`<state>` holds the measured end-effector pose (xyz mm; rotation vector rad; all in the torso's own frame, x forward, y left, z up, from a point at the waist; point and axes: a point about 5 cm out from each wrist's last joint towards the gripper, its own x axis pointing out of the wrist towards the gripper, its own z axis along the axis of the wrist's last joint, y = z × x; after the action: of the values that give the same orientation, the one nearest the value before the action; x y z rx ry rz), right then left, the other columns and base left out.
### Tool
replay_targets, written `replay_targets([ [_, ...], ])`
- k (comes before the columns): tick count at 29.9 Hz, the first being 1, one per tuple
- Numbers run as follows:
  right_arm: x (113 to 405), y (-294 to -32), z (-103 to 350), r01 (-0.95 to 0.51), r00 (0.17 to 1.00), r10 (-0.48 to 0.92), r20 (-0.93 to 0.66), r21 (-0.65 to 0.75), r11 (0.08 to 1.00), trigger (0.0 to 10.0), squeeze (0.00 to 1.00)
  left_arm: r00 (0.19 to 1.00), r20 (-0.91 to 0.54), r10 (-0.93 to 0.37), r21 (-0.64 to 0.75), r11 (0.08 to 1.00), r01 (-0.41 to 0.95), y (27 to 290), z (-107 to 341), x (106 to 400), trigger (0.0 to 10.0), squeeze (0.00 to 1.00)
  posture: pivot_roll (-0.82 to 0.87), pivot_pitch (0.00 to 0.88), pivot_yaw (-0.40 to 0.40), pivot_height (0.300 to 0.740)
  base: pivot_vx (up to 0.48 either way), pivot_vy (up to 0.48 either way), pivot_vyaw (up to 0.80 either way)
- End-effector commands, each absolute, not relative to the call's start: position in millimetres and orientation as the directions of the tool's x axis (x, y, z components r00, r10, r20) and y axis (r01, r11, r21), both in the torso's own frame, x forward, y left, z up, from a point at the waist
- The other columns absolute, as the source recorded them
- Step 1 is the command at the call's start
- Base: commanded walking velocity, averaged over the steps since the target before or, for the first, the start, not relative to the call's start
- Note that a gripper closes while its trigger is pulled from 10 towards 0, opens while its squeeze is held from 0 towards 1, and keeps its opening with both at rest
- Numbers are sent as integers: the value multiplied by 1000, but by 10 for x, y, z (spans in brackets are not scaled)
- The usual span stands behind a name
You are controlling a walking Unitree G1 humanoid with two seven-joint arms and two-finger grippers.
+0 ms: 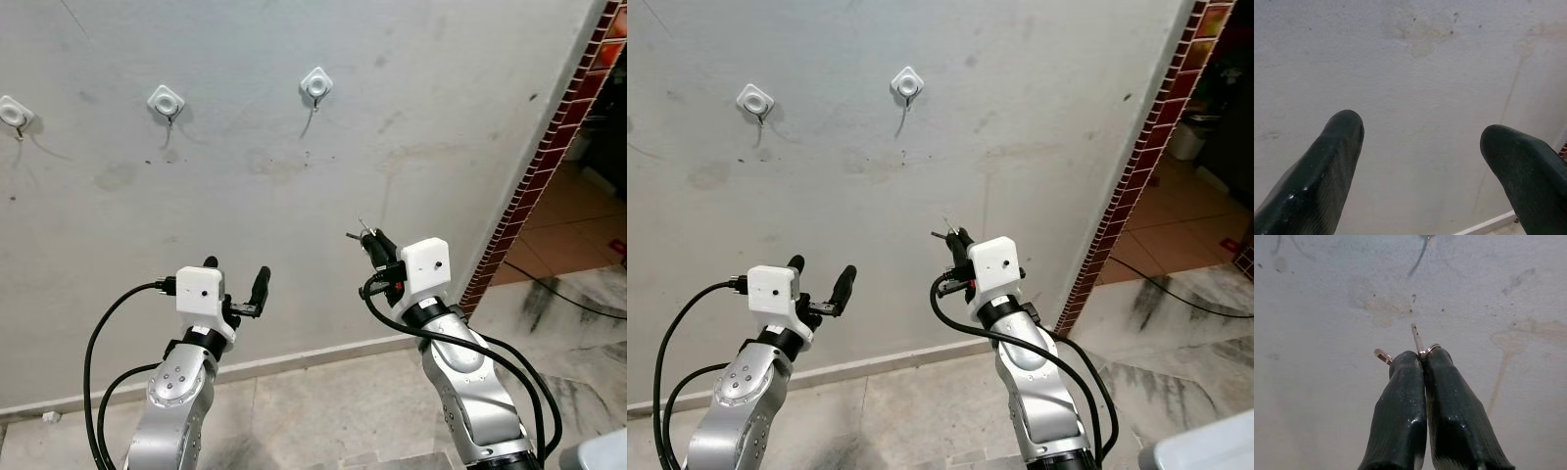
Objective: Hang keys on a hook
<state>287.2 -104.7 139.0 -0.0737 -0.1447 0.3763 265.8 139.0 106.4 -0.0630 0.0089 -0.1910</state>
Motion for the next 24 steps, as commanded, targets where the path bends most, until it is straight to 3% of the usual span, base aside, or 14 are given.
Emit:
replay_targets([
  [1, 2855, -1038, 1454, -365, 913, 377, 156, -104, 925, 10000, 0, 981, 7, -193, -61, 979, 193, 1391, 1088, 2658, 10000, 0, 10, 37, 40, 740, 356, 0, 0],
  [24, 2845, -1059, 1439, -362, 915, 374, 150, -102, 927, 10000, 0, 982, 0, -190, -56, 980, 190, 1393, 1076, 2651, 10000, 0, 9, 42, 41, 740, 352, 0, 0],
])
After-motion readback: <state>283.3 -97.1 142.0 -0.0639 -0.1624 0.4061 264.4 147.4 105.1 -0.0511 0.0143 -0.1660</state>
